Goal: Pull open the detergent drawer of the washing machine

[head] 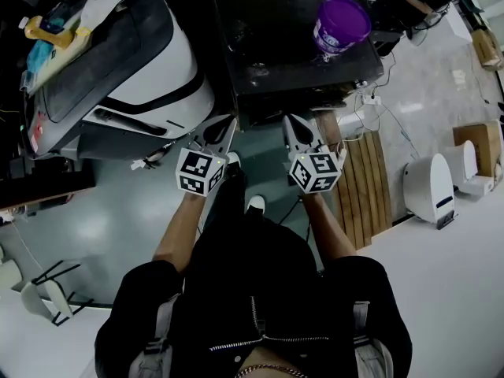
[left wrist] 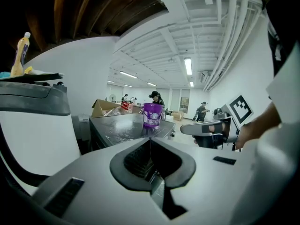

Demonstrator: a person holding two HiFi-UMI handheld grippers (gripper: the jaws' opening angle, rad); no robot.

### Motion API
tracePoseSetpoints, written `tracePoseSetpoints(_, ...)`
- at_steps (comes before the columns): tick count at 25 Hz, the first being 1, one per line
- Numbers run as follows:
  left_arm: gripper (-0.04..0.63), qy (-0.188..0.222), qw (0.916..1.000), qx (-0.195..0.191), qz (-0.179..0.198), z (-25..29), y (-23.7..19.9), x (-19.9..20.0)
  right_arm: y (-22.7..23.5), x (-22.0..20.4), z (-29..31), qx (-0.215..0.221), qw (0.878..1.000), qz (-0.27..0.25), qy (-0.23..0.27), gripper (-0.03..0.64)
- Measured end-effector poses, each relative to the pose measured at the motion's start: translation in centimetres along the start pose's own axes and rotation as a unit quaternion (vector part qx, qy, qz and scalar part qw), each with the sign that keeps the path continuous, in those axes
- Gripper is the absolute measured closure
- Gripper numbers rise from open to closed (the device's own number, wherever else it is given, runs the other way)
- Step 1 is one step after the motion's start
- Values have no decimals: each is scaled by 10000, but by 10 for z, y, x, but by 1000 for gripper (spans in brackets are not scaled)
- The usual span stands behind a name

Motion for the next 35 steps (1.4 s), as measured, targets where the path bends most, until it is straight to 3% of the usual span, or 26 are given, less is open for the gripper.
tracePoseSetpoints(12, 574, -337, 9990, -259, -157, 22, -8, -32, 27, -60, 28, -173, 9948, 801, -608, 594)
tracePoseSetpoints(18, 574, -417, 9984, -280, -278, 31, -16, -41, 40, -87, 54, -4, 9825, 1663, -839, 533)
tracePoseSetpoints(23, 574, -490, 9978, -249, -365, 35, -27, -51, 46, -107, 78, 284, 9653, 2437, -897, 409)
tracePoseSetpoints(27, 574, -549, 9972, -223, -453, 39, -38, -58, 52, -117, 97, 604, 9417, 3224, -755, 315)
tracePoseSetpoints(30, 574, -579, 9969, -221, -489, 43, -43, -61, 57, -123, 109, 743, 9300, 3527, -724, 273)
tracePoseSetpoints(32, 574, -605, 9966, -208, -516, 44, -47, -64, 59, -120, 115, 882, 9199, 3778, -566, 279)
tracePoseSetpoints(35, 574, -668, 9960, -178, -558, 43, -53, -69, 74, -125, 120, 814, 8934, 4409, -269, 243)
Point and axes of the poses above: the fingertips, and each gripper's own axes: z forward along the fingers, y to its right, x out of its top, the point moved 3 cm from there along -z, backward along the fingers, and after that the axes turned 9 degrees about z, right-handed, at the moved point
